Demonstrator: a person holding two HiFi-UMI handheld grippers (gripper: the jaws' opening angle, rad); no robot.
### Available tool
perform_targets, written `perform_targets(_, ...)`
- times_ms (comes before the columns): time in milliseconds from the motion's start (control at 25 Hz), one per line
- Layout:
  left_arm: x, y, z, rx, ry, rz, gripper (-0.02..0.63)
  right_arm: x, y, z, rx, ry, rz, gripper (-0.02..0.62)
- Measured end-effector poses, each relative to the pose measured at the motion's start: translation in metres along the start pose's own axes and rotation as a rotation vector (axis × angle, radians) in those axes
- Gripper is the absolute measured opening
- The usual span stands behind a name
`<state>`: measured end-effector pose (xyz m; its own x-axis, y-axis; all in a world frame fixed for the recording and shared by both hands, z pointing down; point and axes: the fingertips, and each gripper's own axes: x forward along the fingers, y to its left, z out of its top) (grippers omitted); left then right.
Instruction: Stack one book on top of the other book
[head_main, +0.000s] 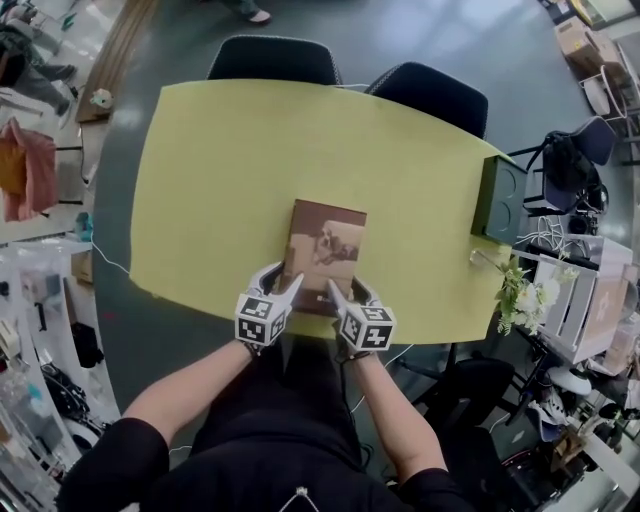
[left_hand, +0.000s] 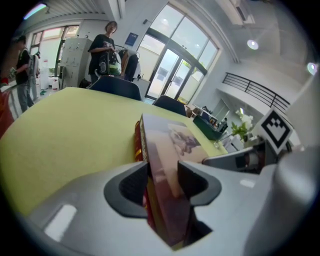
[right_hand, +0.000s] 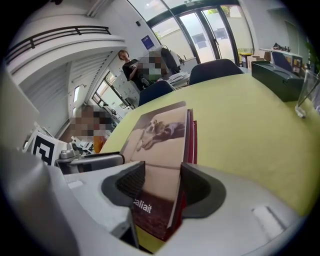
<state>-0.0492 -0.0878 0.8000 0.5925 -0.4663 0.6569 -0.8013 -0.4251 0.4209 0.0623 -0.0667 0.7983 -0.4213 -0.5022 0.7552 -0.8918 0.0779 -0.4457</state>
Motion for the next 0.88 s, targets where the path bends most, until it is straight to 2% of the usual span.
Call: perform_targets(880,-0.0004,0.0017,0.0013,0.003,0.000,-0.015,0.204,0.0001,0.0002,-0.0007,0.002,-0.018,0.006,0.224)
